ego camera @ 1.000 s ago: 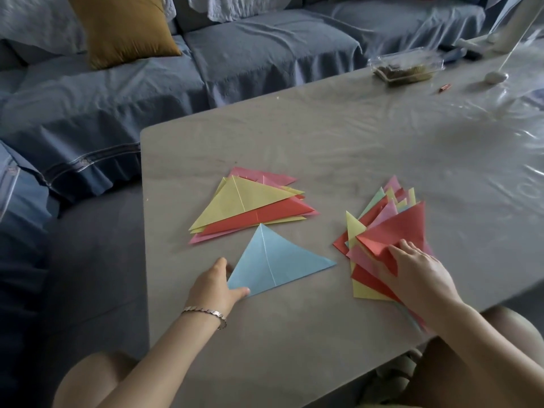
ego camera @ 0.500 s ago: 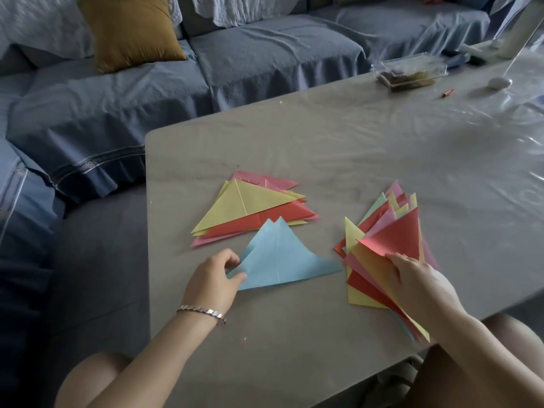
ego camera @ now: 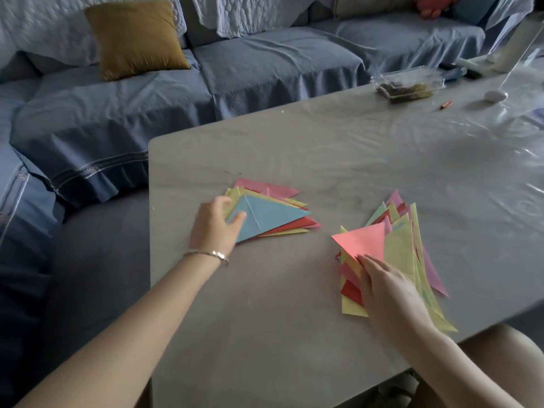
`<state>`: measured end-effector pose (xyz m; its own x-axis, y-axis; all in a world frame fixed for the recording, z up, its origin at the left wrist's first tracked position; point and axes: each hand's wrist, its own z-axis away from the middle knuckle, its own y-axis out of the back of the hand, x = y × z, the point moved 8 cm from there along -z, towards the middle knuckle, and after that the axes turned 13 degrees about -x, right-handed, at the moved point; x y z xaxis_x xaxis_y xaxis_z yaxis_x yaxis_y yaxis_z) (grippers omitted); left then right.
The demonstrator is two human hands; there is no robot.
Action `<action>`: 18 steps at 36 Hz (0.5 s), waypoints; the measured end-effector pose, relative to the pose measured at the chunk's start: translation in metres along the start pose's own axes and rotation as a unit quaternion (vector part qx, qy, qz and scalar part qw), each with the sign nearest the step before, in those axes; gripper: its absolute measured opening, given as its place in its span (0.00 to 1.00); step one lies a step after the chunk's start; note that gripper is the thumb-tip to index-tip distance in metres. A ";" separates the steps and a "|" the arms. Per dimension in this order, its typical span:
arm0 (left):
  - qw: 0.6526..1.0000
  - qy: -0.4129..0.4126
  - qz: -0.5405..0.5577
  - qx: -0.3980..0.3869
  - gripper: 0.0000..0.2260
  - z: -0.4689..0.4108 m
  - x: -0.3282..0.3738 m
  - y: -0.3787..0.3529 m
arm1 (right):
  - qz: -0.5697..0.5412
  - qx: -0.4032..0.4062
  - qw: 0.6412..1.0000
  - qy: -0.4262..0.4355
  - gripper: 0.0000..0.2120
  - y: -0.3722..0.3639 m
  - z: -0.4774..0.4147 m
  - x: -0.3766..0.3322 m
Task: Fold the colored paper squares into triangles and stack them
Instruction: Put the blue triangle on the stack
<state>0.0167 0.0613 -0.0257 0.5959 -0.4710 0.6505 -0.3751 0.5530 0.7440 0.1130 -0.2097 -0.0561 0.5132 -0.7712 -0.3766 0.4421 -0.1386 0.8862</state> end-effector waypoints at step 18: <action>0.980 0.001 0.015 -0.197 0.06 0.030 -0.012 -0.069 | 0.011 -0.020 0.980 0.199 0.18 -0.048 0.014 -0.052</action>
<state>0.0141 0.0076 -0.0805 0.5906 -0.4498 0.6700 -0.0884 0.7892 0.6078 0.0542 -0.1715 -0.0754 0.7652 -0.4698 -0.4402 0.4524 -0.0941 0.8868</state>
